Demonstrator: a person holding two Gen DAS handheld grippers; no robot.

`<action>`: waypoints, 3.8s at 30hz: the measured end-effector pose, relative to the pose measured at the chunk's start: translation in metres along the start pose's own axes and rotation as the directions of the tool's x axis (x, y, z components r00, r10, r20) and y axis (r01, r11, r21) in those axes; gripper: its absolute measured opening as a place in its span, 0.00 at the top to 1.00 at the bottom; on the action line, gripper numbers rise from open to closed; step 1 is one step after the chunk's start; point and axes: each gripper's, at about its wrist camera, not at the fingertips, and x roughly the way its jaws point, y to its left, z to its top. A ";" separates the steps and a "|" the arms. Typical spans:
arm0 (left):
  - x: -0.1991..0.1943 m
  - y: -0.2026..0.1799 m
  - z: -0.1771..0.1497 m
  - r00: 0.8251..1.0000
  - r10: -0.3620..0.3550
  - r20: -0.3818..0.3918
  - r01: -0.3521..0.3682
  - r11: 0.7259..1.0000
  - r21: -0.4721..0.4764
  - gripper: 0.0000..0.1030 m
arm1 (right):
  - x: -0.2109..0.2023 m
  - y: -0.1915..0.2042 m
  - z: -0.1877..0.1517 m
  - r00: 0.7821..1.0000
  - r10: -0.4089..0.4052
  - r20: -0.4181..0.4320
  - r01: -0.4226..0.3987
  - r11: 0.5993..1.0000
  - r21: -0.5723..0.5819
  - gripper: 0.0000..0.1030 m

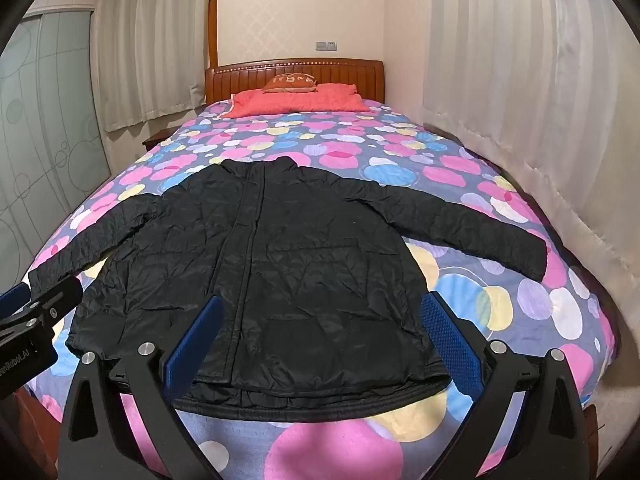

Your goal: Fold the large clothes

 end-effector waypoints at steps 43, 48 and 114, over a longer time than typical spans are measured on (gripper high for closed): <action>-0.001 0.000 0.000 1.000 0.001 -0.009 -0.001 1.000 -0.002 0.02 | 0.002 0.001 -0.004 1.000 0.005 -0.006 -0.005 1.000 0.001 0.05; 0.000 0.000 0.000 1.000 -0.001 -0.012 0.001 1.000 -0.001 0.02 | 0.003 0.001 -0.004 1.000 0.005 -0.007 -0.005 1.000 0.001 0.05; 0.110 0.043 0.010 0.979 0.011 -0.203 -0.030 0.995 -0.091 0.02 | 0.100 -0.088 -0.002 0.983 0.090 -0.162 -0.043 0.961 0.274 0.05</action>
